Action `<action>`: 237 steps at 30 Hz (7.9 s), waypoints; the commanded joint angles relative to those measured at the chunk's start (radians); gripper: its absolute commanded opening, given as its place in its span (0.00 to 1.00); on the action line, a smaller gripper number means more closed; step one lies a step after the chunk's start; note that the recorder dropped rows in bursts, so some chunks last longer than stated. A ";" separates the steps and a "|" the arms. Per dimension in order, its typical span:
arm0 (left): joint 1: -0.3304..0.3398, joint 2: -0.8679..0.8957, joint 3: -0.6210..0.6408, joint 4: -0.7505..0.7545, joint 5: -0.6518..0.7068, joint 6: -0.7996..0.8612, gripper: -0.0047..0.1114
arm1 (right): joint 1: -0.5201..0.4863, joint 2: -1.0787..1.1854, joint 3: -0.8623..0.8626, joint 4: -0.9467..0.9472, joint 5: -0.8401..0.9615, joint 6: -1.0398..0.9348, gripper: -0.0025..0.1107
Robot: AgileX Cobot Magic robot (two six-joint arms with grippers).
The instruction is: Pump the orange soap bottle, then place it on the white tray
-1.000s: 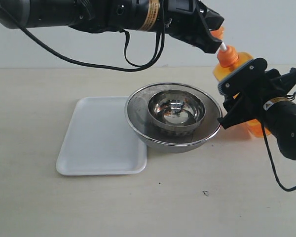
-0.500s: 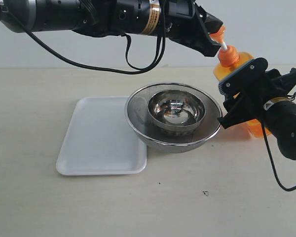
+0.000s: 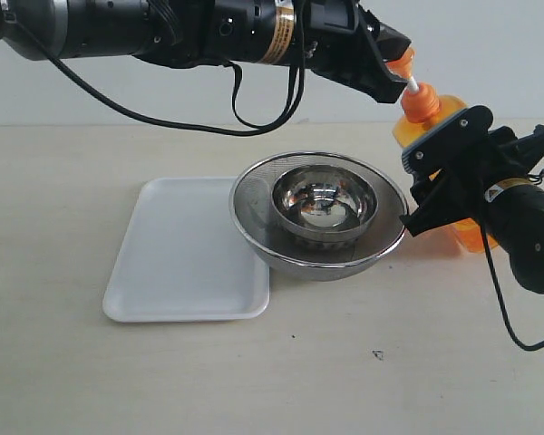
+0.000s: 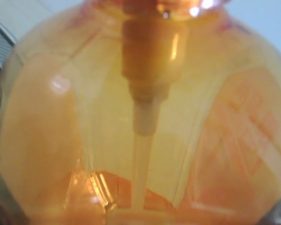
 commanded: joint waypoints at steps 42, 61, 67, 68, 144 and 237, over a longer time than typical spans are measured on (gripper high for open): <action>-0.003 0.057 0.004 0.005 -0.051 -0.029 0.08 | 0.001 0.005 0.005 -0.044 0.065 0.020 0.03; -0.003 0.065 0.006 0.005 -0.056 -0.031 0.08 | 0.001 0.005 0.005 -0.044 0.065 0.020 0.03; -0.003 0.021 0.004 0.005 -0.022 -0.019 0.08 | 0.001 0.005 0.005 -0.044 0.065 0.025 0.03; -0.003 0.009 0.004 0.005 -0.014 -0.019 0.08 | 0.001 0.005 0.005 -0.044 0.065 0.025 0.03; -0.003 0.036 0.066 0.005 -0.059 -0.065 0.08 | 0.001 0.005 0.005 -0.063 0.069 0.042 0.03; 0.099 -1.077 0.918 -0.209 0.884 -0.004 0.08 | 0.381 -0.205 -0.506 -0.396 0.308 0.658 0.02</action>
